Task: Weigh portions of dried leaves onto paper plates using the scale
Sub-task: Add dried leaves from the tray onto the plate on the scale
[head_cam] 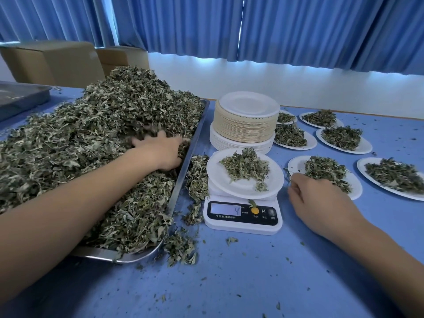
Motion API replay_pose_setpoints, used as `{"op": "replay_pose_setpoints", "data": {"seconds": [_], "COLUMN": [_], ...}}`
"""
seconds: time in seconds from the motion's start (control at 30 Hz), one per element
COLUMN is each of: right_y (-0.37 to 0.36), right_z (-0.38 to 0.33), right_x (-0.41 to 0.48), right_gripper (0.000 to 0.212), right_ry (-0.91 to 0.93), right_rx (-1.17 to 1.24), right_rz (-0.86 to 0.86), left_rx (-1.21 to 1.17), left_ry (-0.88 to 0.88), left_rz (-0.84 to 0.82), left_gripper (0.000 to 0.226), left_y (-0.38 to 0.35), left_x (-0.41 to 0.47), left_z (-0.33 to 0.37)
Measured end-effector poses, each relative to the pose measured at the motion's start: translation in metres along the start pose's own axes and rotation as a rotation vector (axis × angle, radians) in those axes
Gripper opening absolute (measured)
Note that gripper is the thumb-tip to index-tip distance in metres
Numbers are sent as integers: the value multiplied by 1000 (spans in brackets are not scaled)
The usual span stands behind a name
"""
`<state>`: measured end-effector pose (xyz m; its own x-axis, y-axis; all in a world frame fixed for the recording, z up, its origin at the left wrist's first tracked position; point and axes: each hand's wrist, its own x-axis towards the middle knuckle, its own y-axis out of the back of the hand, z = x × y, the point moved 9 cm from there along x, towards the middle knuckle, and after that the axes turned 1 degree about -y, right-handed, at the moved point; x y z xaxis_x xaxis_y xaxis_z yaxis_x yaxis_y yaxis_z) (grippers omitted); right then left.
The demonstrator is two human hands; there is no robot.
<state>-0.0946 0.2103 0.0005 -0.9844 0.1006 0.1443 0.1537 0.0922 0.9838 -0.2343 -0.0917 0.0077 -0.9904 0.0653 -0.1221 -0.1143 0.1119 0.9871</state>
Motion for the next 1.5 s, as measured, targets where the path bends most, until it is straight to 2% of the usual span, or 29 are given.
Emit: {"op": "replay_pose_setpoints", "data": {"seconds": [0.07,0.13,0.27,0.3,0.37,0.43,0.5,0.57,0.63,0.8,0.93,1.17,1.33,1.5], "right_y": [1,1,0,0,0,0,-1,-1,-2,-2,-3,-4,-5,-4], "right_z": [-1,-1,-1,-1,-1,-2,-3,-4,-4,-3,-2,-1,-1,-1], "right_x": [0,0,0,0,1,1,1,1,1,2,3,4,4,4], "right_gripper": [27,26,25,26,27,29,32,33,33,35,34,33,33,33], "right_ry": [2,5,16,21,33,42,52,62,67,72,75,77,82,79], "right_rx": [1,-3,-8,-7,4,18,30,35,42,62,64,64,70,70], "right_rz": [3,7,8,10,16,12,8,6,5,18,19,14,15,20], "left_rx": [-54,-91,-119,-85,20,-72,-262,-289,-279,-376,-423,-500,-439,-505], "left_ry": [-78,-152,-161,-158,-156,-162,-206,-244,-223,-140,-102,-123,-141,-165], "left_rz": [6,102,276,309,334,222,98,128,197,360,512,460,404,529], "left_gripper": [51,40,23,26,48,62,57,38,28,33,28,29,33,32], "left_y": [-1,9,27,30,31,22,12,15,20,35,56,55,53,63], "left_x": [-2,-6,-11,-11,-7,-1,0,0,-2,-9,-16,-19,-19,-22], "left_z": [7,14,13,12,13,10,12,15,13,6,-6,-4,2,-2]}}
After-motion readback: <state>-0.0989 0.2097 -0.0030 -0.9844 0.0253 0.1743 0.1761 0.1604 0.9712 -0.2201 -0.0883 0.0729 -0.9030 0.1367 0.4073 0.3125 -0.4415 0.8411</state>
